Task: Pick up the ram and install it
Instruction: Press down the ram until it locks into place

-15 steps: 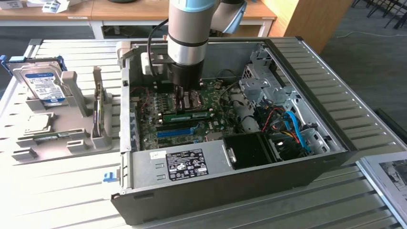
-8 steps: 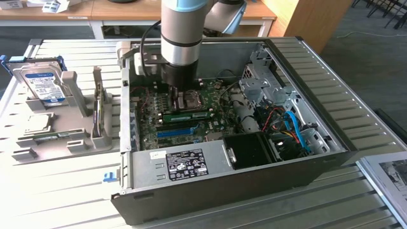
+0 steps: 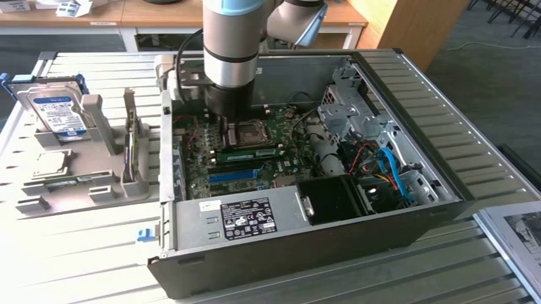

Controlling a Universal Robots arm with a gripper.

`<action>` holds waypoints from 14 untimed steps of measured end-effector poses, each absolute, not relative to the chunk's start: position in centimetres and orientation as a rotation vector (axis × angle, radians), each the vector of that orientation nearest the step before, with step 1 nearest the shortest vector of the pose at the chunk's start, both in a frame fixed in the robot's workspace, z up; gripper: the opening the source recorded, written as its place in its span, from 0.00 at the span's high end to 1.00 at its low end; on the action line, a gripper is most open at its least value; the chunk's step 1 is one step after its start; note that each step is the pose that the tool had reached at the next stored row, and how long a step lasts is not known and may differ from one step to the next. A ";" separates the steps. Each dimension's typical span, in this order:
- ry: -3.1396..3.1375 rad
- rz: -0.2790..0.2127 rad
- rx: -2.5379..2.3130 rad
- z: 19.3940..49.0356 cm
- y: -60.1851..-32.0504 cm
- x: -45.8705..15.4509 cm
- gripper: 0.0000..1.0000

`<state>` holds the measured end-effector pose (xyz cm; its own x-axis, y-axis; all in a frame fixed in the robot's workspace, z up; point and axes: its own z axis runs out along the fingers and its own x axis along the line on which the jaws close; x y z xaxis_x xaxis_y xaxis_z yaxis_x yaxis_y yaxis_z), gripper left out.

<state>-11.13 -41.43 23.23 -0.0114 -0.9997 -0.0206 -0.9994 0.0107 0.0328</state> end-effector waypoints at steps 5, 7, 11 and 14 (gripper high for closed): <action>-2.227 -0.059 2.203 23.2 -41.4 -11.7 0.90; -2.227 -0.059 2.203 23.2 -41.4 -11.9 0.90; -2.227 -0.059 2.203 23.2 -41.4 -12.0 0.90; -2.227 -0.059 2.203 23.2 -41.4 -12.0 0.90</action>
<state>-11.99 -41.44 23.20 -0.0114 -0.9997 -0.0205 -0.9994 0.0107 0.0329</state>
